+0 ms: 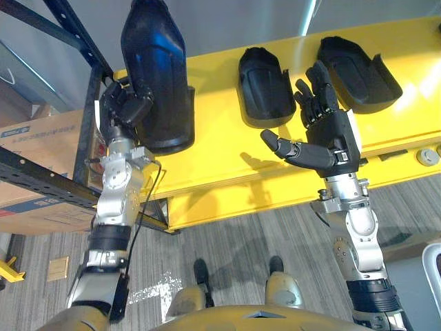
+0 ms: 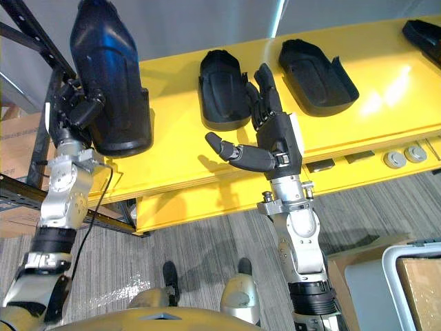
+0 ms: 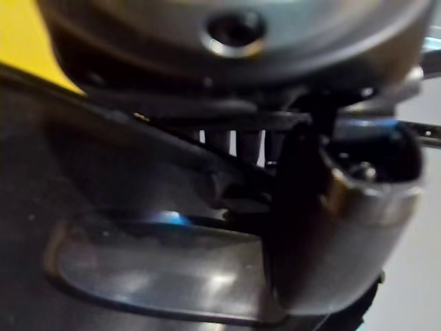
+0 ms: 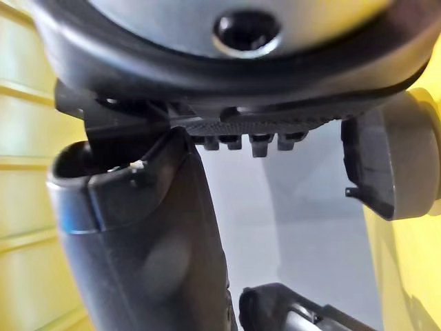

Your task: Walk over and take three plastic housings, then place them on the shelf

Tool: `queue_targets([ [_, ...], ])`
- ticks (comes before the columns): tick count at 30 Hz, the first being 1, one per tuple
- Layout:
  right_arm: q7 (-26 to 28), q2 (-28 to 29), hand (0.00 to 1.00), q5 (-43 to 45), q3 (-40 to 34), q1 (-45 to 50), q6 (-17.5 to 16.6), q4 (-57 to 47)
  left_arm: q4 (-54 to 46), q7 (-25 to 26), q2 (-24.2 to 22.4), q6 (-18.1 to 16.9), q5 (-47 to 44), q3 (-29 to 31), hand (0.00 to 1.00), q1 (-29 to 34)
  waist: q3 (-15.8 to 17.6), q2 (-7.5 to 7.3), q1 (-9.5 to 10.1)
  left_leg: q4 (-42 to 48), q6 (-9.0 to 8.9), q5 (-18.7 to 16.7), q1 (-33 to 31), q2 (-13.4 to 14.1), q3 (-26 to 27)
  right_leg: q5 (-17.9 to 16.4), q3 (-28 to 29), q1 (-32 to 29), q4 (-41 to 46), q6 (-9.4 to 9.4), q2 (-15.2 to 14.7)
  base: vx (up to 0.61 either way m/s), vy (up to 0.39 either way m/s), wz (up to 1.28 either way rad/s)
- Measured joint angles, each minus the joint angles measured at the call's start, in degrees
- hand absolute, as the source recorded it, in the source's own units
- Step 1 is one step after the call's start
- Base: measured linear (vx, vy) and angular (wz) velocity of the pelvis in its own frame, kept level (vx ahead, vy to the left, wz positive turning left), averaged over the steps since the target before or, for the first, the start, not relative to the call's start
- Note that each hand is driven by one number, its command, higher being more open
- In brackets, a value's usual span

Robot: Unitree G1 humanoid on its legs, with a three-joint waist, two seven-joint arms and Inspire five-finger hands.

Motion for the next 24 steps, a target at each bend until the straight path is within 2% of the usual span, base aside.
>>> queue_targets([
  [8, 0.08, -0.19, 1.00, -0.03, 2.93, -5.65, 2.09, 0.01, 4.07, -0.48, 0.22, 1.67, -2.66, -0.41, 0.00, -8.08, 4.77, 0.16, -1.08, 0.56, 0.13, 0.37, -1.73, 0.07, 0.21, 0.01, 0.52, -2.25, 1.34, -0.02, -0.02, -0.02, 0.004, -0.02],
  [12, -0.23, -0.23, 1.00, -0.04, 3.10, -8.99, 3.19, 0.05, 8.09, 0.97, 1.00, 3.25, -2.80, -0.41, 0.00, -12.71, 8.71, 0.05, -1.15, 2.19, 0.15, 0.38, -3.62, 0.24, 0.19, -0.01, 0.90, -4.36, 3.06, -0.05, -0.09, -0.03, -0.009, 0.00],
  [17, -0.36, -1.56, 1.00, -0.10, 3.16, -9.87, 3.48, 0.13, 8.38, 2.52, 2.32, 4.11, -2.64, -0.45, 0.00, -14.73, 11.10, 0.00, -1.11, 3.06, 0.15, 0.29, -4.62, 0.42, 0.19, -0.19, 1.03, -5.48, 4.09, -0.26, -0.07, 0.00, -0.002, -0.01],
  [22, -2.00, -1.83, 1.00, -0.22, 3.62, -10.54, 4.09, 0.13, 8.53, 4.07, 2.63, 5.94, -2.25, -0.57, 0.00, -16.95, 11.53, -0.21, -1.05, 4.22, 0.23, 0.34, -6.40, 0.53, -0.24, -0.29, 0.86, -6.93, 5.08, -0.37, -0.14, -0.02, -0.003, 0.03],
  [23, -2.31, -1.83, 1.00, -0.26, 3.76, -10.59, 4.11, 0.13, 8.62, 4.23, 2.63, 6.13, -2.07, -0.64, 1.00, -17.11, 11.55, -0.23, -1.05, 4.23, 0.25, 0.36, -6.42, 0.53, -0.25, -0.29, 0.86, -6.93, 5.08, -0.37, -0.15, 0.00, 0.000, 0.00],
  [24, -2.80, -1.82, 1.00, -0.26, 3.94, -10.60, 4.13, 0.13, 8.90, 4.37, 2.64, 6.20, -1.79, -0.84, 1.00, -17.45, 11.55, -0.24, -1.04, 4.25, 0.30, 0.40, -6.56, 0.52, -0.31, -0.29, 0.80, -7.01, 5.09, -0.37, -0.16, -0.01, 0.003, 0.04],
])
